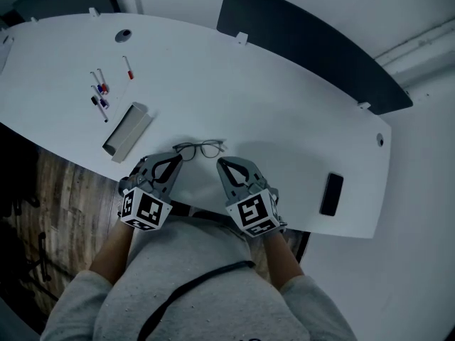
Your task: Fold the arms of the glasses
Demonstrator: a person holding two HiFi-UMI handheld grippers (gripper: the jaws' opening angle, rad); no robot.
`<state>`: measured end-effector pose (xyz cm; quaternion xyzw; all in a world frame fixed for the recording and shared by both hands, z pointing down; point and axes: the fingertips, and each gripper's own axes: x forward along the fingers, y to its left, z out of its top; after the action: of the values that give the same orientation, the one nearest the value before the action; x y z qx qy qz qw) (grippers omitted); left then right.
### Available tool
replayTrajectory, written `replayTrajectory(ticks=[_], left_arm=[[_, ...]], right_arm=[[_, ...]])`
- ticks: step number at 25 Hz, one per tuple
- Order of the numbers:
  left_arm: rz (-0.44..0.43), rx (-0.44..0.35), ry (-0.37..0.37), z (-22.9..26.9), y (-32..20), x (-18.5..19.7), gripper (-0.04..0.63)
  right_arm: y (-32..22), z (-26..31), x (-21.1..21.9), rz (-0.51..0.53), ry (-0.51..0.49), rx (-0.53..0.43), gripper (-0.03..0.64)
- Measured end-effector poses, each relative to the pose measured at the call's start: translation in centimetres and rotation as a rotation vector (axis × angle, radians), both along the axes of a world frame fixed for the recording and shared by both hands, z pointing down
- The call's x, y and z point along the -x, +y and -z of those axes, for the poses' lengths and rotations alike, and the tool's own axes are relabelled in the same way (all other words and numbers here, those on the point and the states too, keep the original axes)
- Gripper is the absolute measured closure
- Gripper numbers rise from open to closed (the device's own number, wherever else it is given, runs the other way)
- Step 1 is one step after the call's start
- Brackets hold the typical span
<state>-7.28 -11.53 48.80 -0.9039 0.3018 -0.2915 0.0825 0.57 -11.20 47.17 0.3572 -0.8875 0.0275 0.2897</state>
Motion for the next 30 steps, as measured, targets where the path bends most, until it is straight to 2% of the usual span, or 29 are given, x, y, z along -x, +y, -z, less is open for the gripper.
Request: replayTrajectory(ticks=[5, 13, 18, 25, 30], left_arm=[[0.076, 0.000, 0.035, 1.0, 2.1, 0.2, 0.580], [0.188, 0.018, 0.113, 1.9, 6.0, 0.1, 0.580], [0.183, -0.003, 0.063, 2.0, 9.1, -1.0, 0.580], [0.190, 0.028, 0.124, 2.7, 12.5, -2.0, 0.580], [0.179, 0.037, 0.120, 2.6, 13.4, -1.6, 0.580]], right_arm=[[2.1, 1.1, -0.3, -0.007, -0.041, -0.031, 0.598], [6.9, 1.8, -0.8, 0.012, -0.105, -0.021, 0.598], [10.3, 1.6, -1.0, 0.029, -0.145, 0.000, 0.598], [13.4, 1.3, -1.2, 0.019, -0.221, 0.038, 0.598], [14.4, 2.5, -0.8, 0.005, -0.265, 0.009, 0.598]])
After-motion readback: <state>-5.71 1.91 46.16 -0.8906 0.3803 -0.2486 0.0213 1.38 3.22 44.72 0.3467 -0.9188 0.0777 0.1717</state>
